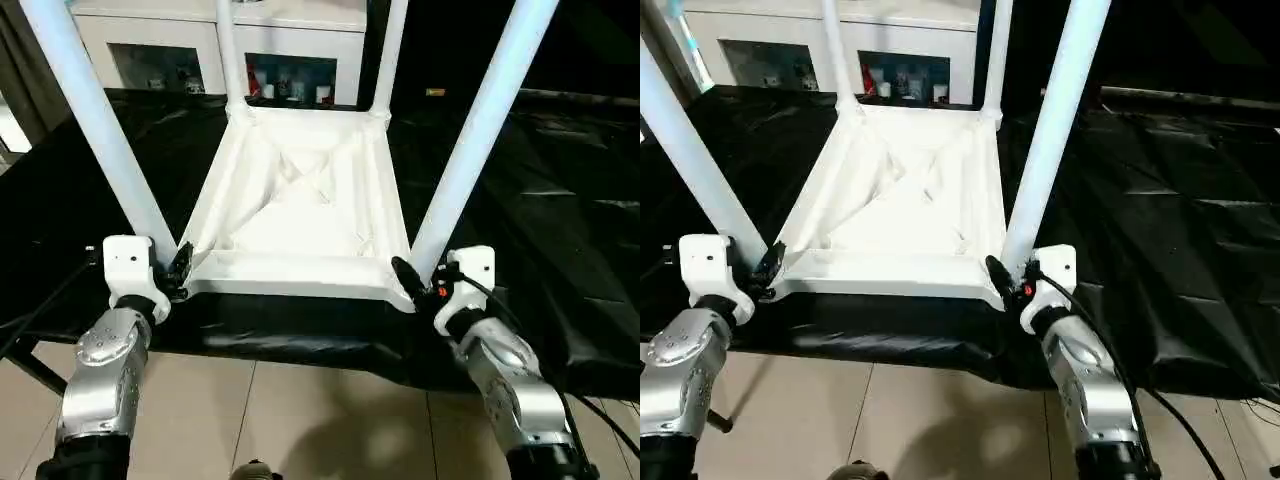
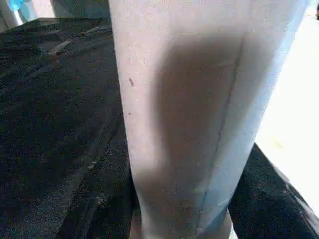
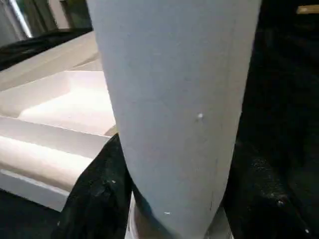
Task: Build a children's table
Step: Flip table
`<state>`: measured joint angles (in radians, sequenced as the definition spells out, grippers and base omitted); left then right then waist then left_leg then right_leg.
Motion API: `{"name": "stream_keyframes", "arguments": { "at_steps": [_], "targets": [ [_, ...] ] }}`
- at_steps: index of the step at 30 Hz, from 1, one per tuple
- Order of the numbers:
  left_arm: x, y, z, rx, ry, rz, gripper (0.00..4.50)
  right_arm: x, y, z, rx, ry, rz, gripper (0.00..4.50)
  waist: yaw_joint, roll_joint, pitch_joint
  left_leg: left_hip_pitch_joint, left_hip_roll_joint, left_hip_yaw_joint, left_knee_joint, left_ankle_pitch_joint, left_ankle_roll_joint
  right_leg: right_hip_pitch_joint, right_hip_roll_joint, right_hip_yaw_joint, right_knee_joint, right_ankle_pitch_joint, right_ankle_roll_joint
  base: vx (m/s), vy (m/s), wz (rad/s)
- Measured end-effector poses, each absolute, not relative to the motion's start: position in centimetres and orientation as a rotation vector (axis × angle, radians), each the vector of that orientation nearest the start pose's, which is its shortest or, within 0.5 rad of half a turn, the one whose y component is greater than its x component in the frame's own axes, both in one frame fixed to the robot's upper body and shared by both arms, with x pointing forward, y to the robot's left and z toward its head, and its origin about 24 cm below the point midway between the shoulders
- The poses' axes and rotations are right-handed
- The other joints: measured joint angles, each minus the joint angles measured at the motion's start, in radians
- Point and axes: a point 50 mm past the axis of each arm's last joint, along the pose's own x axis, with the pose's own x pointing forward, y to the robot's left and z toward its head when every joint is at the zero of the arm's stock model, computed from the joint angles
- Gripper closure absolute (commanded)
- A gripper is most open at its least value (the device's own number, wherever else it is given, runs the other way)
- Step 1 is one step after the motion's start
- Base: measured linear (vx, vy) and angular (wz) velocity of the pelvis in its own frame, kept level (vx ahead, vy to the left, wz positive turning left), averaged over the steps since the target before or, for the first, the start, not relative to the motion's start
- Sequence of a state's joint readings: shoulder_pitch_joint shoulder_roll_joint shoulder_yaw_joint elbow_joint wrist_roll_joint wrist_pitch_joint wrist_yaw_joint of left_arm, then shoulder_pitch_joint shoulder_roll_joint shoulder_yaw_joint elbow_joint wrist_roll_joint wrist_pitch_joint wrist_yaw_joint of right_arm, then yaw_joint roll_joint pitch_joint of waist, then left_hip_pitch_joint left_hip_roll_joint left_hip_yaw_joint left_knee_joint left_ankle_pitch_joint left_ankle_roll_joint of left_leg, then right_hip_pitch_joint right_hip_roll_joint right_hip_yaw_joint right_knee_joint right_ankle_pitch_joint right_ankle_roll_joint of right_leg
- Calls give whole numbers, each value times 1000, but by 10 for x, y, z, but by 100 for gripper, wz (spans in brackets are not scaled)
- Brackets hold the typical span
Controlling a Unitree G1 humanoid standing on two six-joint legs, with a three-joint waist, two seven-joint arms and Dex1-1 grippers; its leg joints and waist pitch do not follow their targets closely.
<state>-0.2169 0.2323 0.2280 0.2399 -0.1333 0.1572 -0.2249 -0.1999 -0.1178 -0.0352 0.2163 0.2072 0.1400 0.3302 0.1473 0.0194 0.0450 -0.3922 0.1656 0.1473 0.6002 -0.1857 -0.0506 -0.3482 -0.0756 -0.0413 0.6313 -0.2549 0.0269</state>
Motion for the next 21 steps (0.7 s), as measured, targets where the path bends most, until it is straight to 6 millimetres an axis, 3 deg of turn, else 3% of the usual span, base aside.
{"name": "stream_keyframes", "arguments": {
  "at_steps": [7,11,15,21],
  "targets": [
    [296,216,45,-3,140,6,238,292,-162,35,114,137,263,252,12,0,0,0,0,1,-1,0,0,0,-1,0,0,0,0,0,0,0],
    [305,201,45,-7,138,-19,238,293,-170,35,110,131,190,252,28,1,0,-1,1,3,-2,1,0,0,-1,0,-1,0,0,0,0,0],
    [318,176,47,-2,137,-93,238,286,-188,35,101,119,56,254,55,1,0,-3,2,8,-2,3,2,-1,-3,1,-4,0,2,0,0,0],
    [328,148,49,9,139,-189,238,272,-206,37,87,105,-57,255,52,7,0,-11,5,13,-2,7,5,-3,-3,3,-8,3,10,0,0,0]
  ]
}}
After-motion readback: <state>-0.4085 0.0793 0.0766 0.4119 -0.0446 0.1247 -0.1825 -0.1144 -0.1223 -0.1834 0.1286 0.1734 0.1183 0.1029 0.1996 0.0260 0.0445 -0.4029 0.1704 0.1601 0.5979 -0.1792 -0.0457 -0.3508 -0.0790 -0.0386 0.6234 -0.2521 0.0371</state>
